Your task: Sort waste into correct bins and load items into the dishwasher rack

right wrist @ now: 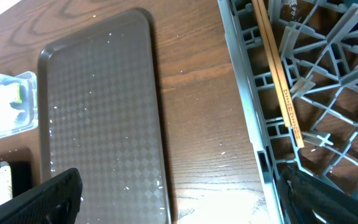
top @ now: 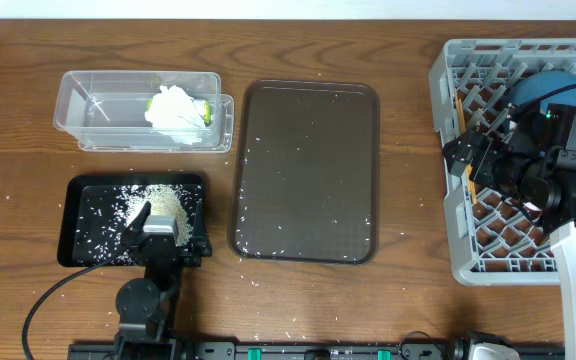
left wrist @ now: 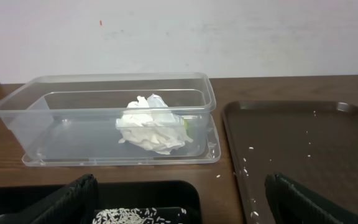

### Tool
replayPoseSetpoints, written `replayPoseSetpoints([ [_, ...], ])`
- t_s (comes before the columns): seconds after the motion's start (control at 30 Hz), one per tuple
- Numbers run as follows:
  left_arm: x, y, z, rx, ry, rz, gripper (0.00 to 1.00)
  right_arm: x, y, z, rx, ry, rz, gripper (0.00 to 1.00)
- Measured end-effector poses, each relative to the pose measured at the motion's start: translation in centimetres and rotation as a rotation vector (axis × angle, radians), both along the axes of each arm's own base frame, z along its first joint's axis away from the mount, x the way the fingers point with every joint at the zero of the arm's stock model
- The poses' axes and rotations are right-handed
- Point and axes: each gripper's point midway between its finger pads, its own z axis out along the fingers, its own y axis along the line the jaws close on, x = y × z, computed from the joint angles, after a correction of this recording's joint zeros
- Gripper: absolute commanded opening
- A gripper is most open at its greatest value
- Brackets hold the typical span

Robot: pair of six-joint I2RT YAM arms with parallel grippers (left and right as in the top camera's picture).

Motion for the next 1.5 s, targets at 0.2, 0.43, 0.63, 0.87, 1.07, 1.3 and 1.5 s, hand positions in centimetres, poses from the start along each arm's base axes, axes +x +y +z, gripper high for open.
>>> replayPoseSetpoints([
  [0.2,0.0,0.0,0.0,0.000,0.000,0.000,0.88,0.0,0.0,0.0,0.000,0.000,0.000,0.99],
  [0.43,0.0,0.0,0.0,0.000,0.000,0.000,0.88,0.0,0.0,0.0,0.000,0.000,0.000,0.99],
  [0.63,0.0,0.0,0.0,0.000,0.000,0.000,0.88,0.0,0.0,0.0,0.000,0.000,0.000,0.99],
  [0.87,0.0,0.0,0.0,0.000,0.000,0.000,0.88,-0.4,-0.6,1.3,-0.043,-0.047,-0.017,0.99],
  [1.07,0.0,0.0,0.0,0.000,0.000,0.000,0.88,-1.6,-1.8,3.7,-0.121,-0.134,-0.062,0.99],
  [1.3,0.0,0.0,0.0,0.000,0.000,0.000,0.88,-2.5,-2.2,4.9,-0.151,-0.171,-0.083,0.99],
  [1.5,0.0,0.0,0.0,0.000,0.000,0.000,0.88,-2.3,-1.1,5.0,-0.162,-0.190,-0.047,0.99],
])
